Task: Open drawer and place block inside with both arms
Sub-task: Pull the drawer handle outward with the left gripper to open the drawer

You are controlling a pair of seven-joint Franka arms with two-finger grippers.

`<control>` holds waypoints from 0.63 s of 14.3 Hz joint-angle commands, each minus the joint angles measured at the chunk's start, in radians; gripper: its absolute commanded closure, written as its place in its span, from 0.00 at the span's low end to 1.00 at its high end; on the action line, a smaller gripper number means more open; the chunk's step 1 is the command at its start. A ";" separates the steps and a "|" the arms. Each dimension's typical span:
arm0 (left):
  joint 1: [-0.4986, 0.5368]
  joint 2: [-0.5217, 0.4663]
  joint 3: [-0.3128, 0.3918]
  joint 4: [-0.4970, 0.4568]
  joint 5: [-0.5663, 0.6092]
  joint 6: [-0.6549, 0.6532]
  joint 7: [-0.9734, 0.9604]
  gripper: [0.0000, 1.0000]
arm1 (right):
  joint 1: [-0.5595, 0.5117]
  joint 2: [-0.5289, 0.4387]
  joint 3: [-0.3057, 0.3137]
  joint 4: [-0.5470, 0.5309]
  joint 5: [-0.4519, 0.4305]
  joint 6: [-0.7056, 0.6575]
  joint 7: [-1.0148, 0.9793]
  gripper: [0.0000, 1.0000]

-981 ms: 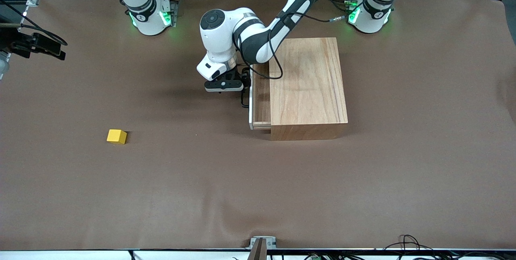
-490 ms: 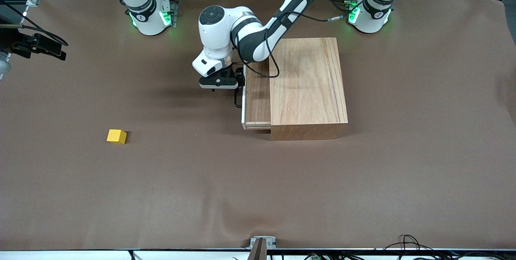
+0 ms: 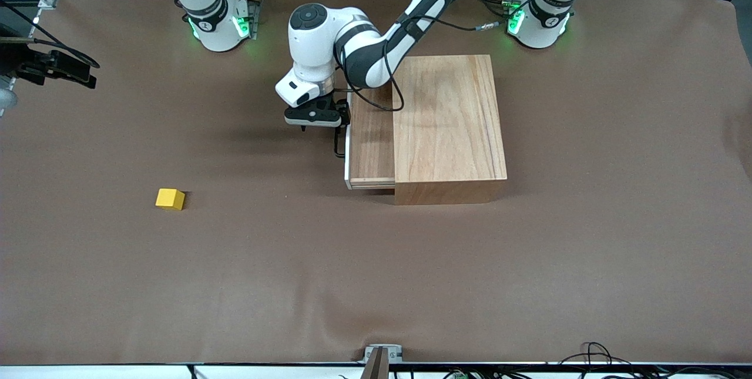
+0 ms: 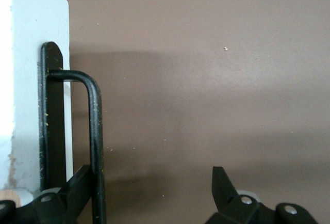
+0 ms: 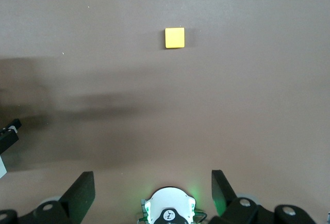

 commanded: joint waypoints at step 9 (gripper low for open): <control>-0.014 -0.001 -0.025 0.029 -0.017 0.051 -0.008 0.00 | 0.002 -0.008 0.001 -0.122 -0.034 0.150 -0.010 0.00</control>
